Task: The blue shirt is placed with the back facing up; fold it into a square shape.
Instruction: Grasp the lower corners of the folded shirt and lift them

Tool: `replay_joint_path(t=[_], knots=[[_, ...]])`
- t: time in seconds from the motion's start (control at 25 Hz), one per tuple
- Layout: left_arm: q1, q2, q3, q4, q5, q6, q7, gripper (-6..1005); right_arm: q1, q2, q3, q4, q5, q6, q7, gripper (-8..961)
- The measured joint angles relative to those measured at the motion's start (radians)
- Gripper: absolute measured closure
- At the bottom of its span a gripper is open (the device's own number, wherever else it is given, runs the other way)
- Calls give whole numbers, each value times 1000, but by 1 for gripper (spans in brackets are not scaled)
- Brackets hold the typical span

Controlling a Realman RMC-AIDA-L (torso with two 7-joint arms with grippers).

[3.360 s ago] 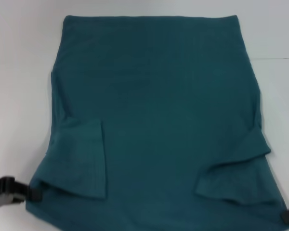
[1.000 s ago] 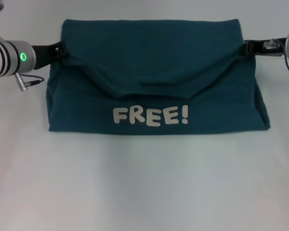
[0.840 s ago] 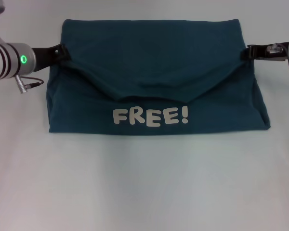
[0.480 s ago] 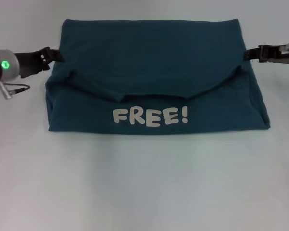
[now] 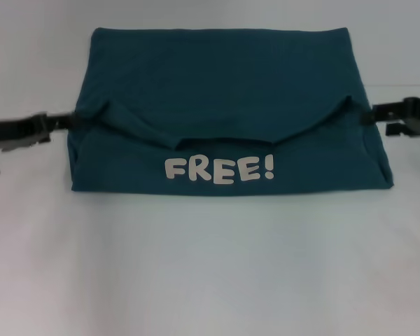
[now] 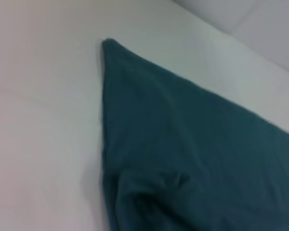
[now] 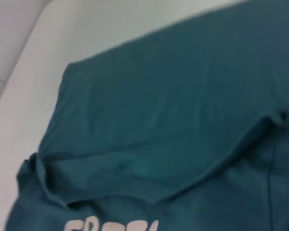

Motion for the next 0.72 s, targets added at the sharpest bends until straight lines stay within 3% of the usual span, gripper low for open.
replay_joint_path(t=[0.32,0.48,0.72], knots=[[33,-2,7,-2,10,17,23,195,9,-110,60,5,1,-125,136,159],[28,-4,34,-7,20,6,27,196,23,-131,73,6,-1,-153,157,159],[32,-7,73,-30,21,-38,46,197,39,-137,67,7,-11,-159,171,158]])
